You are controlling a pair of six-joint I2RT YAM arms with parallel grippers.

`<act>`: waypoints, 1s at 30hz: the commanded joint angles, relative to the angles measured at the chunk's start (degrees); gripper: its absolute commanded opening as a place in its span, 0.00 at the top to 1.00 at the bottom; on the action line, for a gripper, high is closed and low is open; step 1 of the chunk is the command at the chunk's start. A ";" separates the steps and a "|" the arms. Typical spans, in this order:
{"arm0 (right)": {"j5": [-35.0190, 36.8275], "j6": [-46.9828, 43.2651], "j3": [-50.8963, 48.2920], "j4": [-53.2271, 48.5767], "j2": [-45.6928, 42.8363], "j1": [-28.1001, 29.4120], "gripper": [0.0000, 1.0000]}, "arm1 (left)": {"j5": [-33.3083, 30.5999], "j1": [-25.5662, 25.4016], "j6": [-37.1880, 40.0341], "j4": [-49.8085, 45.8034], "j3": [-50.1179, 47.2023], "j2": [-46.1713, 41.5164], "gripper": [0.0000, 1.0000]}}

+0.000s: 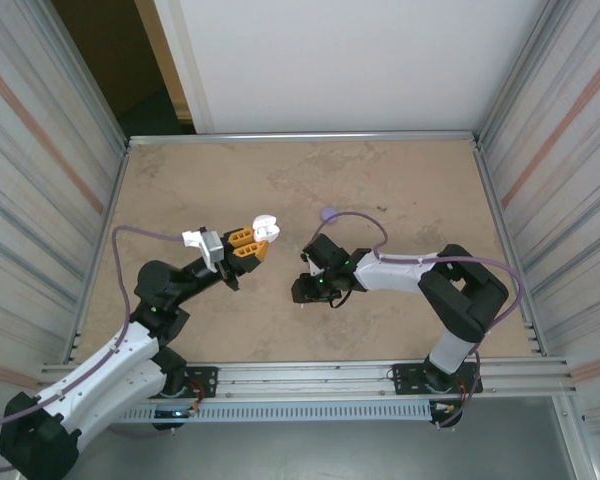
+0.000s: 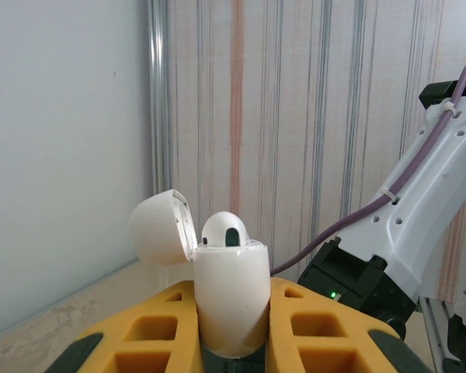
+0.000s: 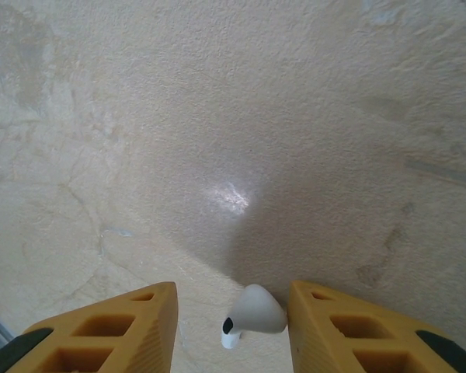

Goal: Insert the wireless bluetooth earbuds into the charging case

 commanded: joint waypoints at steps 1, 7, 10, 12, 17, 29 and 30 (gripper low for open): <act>-0.18 0.14 1.68 -1.15 1.08 0.53 0.63 | -0.49 -0.46 1.16 0.46 0.18 -1.05 1.00; 1.65 -1.03 3.22 -4.54 2.12 1.21 0.64 | -0.56 -0.48 1.23 0.38 0.08 -1.09 1.00; 1.66 -1.10 3.52 -4.88 2.66 1.40 0.68 | -0.59 -0.47 1.28 0.23 0.13 -1.18 1.00; 1.68 -1.11 3.57 -5.13 3.01 1.50 0.69 | -0.58 -0.45 1.28 0.11 0.09 -1.31 1.00; 2.36 -1.64 4.55 -6.44 3.84 1.87 0.69 | -0.80 -0.49 1.50 -0.21 0.13 -1.62 1.00; 2.84 -2.08 5.24 -7.27 4.28 2.16 0.77 | -1.04 -0.49 1.66 -0.66 -0.05 -2.22 1.00; 2.85 -2.08 5.12 -7.18 4.11 2.18 0.78 | -1.01 -0.48 1.64 -0.67 -0.10 -2.23 1.00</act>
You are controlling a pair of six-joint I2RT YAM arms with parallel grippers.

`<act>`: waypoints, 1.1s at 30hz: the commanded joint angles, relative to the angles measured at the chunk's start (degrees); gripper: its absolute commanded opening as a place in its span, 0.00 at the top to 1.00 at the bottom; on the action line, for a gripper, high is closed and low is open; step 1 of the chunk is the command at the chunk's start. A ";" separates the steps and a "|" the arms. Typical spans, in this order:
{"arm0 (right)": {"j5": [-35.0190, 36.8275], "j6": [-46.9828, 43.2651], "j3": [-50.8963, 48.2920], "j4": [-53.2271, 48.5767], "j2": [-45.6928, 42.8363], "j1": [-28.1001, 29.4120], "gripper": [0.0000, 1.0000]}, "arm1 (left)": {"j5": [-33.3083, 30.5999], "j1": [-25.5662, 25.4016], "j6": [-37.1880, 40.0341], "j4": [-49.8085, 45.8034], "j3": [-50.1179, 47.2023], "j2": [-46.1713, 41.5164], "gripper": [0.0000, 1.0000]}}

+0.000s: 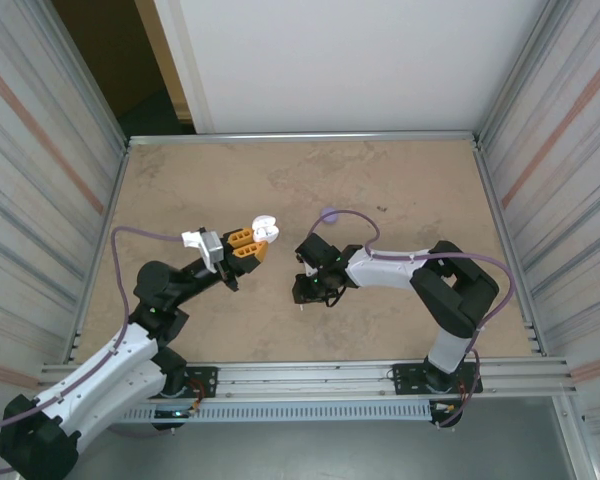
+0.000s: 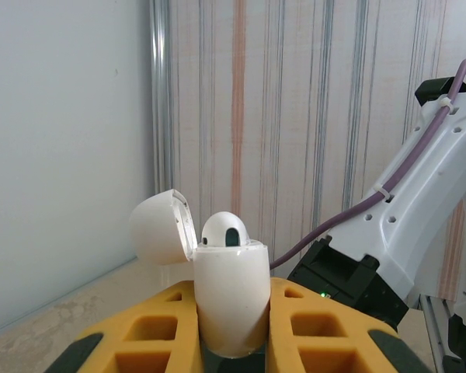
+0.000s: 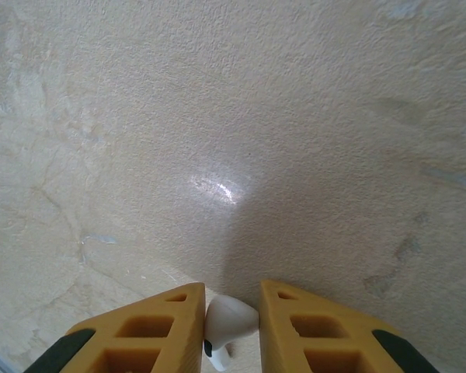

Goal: Insert the wireless bluetooth earbuds into the charging case

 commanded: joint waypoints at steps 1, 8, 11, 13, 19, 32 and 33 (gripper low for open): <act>0.81 -1.19 0.56 -1.20 0.92 0.68 0.80 | -0.82 -0.45 1.43 0.75 -0.16 -1.31 1.00; 1.58 -1.63 0.19 -0.38 -1.22 0.75 0.80 | -1.12 -0.50 1.82 0.24 -0.44 -1.32 1.00; 1.73 -1.89 0.04 -0.45 -2.90 0.51 0.80 | -1.35 -0.45 2.13 0.01 -0.66 -1.19 1.00; 2.00 -2.04 0.08 -0.68 -4.01 0.26 0.80 | -1.59 -0.44 2.44 -0.33 -0.74 -0.93 1.00; 2.35 -2.67 -0.05 -1.71 -9.96 -1.55 0.80 | -2.36 -0.47 3.29 0.40 -1.71 0.48 1.00; 2.40 -4.67 2.89 -1.98 -26.42 -7.85 0.81 | -2.69 -0.50 4.03 7.54 -1.91 6.94 1.00; 2.50 -4.99 3.40 -2.24 -27.04 -8.21 0.81 | -2.79 -0.44 4.14 7.84 -1.69 7.40 1.00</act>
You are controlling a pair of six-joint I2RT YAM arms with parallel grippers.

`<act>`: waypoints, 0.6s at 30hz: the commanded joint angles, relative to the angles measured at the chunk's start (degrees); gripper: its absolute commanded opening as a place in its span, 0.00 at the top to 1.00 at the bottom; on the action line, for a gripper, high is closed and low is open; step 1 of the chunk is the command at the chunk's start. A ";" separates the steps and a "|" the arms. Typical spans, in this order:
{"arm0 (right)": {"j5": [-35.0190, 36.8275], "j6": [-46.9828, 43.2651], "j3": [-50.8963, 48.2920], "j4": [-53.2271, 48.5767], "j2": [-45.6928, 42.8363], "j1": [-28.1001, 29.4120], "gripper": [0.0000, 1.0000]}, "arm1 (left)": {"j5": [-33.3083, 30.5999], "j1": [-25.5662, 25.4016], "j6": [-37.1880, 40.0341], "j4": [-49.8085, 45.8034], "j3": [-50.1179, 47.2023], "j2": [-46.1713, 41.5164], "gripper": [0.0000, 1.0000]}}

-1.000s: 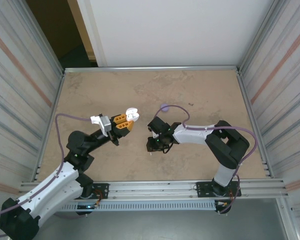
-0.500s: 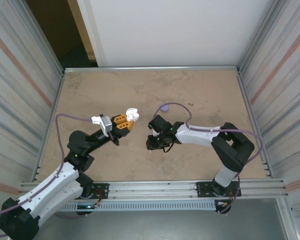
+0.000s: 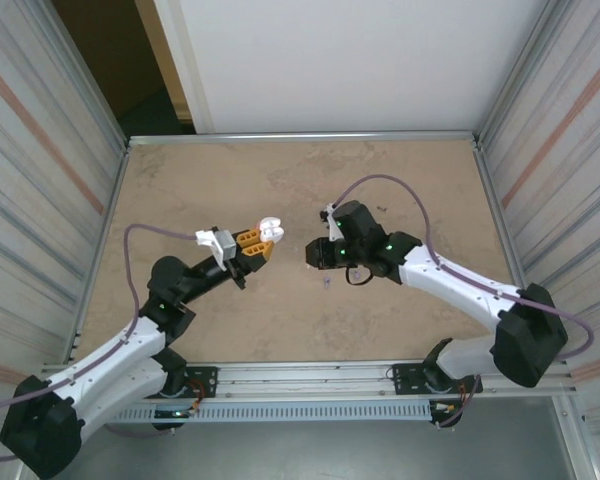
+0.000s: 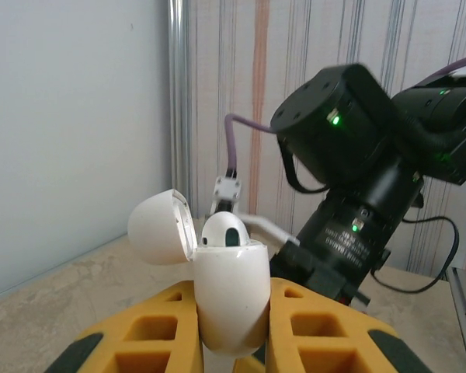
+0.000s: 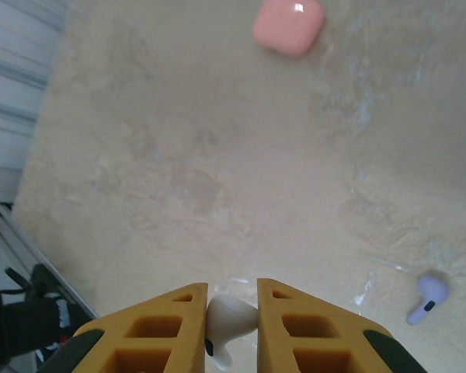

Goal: Insert the wireless bluetooth earbuds into the charging case

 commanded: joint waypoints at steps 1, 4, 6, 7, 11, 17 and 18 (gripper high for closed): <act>0.93 -2.45 3.27 -1.61 -3.09 -1.14 0.81 | -0.49 -0.50 1.32 5.33 0.76 1.25 1.00; 0.62 -3.33 4.72 -1.47 -4.91 -2.24 0.81 | -0.19 -0.50 1.81 6.01 1.46 2.41 1.00; 0.24 -3.66 5.32 -0.81 -6.12 -2.96 0.81 | 0.04 -0.45 2.54 6.16 1.95 2.95 1.00; 0.13 -3.94 5.64 -0.64 -6.69 -3.21 0.81 | 0.08 -0.47 3.00 6.15 2.22 3.30 1.00; -0.45 -5.07 8.12 -0.50 -8.15 -3.96 0.81 | 0.24 -0.50 4.45 6.23 3.31 4.47 1.00; -2.23 -5.18 10.18 1.69 -9.23 -4.00 0.81 | 1.00 -0.49 5.82 6.42 4.80 6.23 1.00; -2.57 -4.82 10.47 1.92 -9.24 -4.02 0.81 | 0.98 -0.45 5.87 6.41 4.99 6.61 1.00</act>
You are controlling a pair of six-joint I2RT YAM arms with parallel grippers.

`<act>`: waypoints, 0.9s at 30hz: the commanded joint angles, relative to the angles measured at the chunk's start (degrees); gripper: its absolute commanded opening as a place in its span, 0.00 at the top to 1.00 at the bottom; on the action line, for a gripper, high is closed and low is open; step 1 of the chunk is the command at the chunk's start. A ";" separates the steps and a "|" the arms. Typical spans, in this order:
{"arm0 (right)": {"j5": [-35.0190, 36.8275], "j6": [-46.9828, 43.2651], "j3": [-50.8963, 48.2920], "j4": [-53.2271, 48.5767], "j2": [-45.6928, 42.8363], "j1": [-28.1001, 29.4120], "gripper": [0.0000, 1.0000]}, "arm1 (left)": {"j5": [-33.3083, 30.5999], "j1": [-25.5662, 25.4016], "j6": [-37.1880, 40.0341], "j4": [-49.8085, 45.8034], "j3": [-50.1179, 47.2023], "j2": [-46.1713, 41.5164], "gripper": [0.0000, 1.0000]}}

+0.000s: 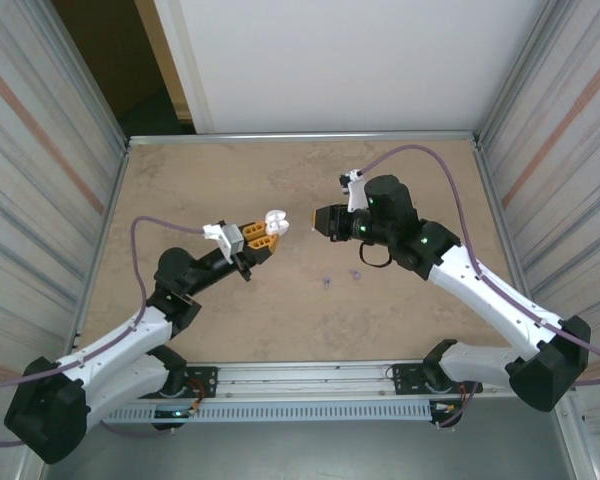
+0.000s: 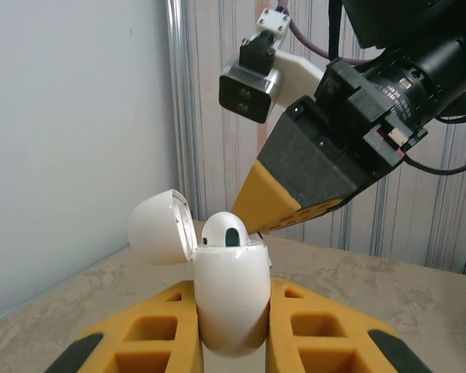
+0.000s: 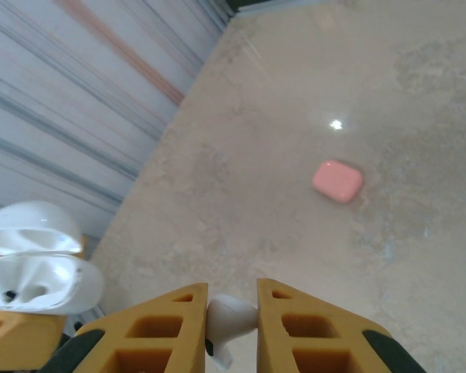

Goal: Insert the wireless bluetooth earbuds into the charging case

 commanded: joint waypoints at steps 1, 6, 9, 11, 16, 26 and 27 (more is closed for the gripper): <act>-2.04 -0.66 2.30 1.92 -1.27 -0.19 0.81 | 0.81 -0.46 2.26 2.81 2.32 0.71 1.00; -1.64 0.99 2.48 4.76 -1.53 0.03 0.81 | 0.56 -0.54 3.26 3.14 3.27 2.33 1.00; -1.42 1.10 3.60 4.98 -1.17 0.33 0.81 | 0.50 -0.48 3.62 3.40 3.95 3.53 1.00; -1.04 1.11 4.05 5.52 -1.02 0.71 0.81 | 0.50 -0.50 3.62 3.62 4.33 4.20 1.00; 0.67 1.04 4.98 7.00 -0.51 2.16 0.81 | 0.44 -0.49 3.33 4.40 4.89 5.65 1.00; 7.44 -0.59 6.05 8.64 1.77 5.67 0.81 | 0.16 -0.44 0.94 7.66 4.92 8.05 1.00; 7.72 -0.67 6.14 8.62 2.16 5.74 0.82 | 0.04 -0.49 0.87 7.76 4.96 8.01 1.00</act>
